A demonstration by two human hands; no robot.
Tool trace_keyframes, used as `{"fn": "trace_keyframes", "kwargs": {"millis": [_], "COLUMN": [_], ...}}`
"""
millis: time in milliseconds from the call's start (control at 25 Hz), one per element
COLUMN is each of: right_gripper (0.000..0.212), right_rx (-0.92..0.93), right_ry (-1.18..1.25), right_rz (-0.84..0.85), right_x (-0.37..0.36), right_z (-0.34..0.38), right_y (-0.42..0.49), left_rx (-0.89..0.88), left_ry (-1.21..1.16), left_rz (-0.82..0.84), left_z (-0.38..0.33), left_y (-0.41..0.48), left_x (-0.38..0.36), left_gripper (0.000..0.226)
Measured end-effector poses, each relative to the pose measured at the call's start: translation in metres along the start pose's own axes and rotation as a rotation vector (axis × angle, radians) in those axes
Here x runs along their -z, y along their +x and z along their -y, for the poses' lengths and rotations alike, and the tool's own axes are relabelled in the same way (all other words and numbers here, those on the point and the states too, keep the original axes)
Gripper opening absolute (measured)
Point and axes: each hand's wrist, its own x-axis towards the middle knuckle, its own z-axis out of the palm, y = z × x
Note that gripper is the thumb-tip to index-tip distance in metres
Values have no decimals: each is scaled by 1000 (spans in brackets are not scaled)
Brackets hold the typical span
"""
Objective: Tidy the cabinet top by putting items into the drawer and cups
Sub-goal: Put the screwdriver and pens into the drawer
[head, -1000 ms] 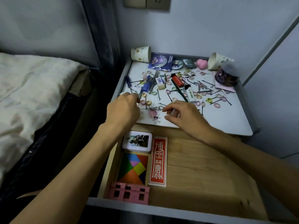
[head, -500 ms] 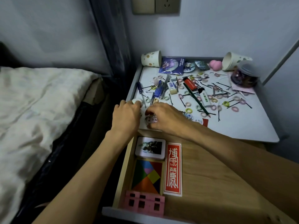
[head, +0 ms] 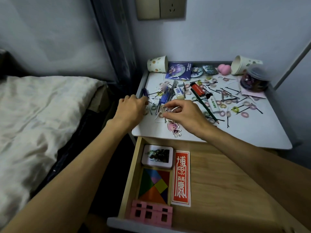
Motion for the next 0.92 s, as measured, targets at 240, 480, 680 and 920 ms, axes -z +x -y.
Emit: {"fn": "trace_keyframes", "kwargs": {"millis": [240, 480, 680, 920], "right_gripper": [35, 30, 30, 36], "right_rx": [-22, -57, -101, -198], "right_ry": [40, 174, 316, 245], "right_rz": [24, 101, 153, 290], "right_x": [2, -1, 0, -11], "right_z": [-3, -1, 8, 6], "right_y": [-2, -12, -28, -73], "left_rx": [-75, -74, -111, -114], "left_ry": [128, 189, 201, -153], "left_rz": [81, 32, 38, 22], "left_z": [1, 1, -1, -7], "left_y": [16, 20, 19, -37], "left_x": [0, -7, 1, 35], "left_gripper": [39, 43, 36, 37]}}
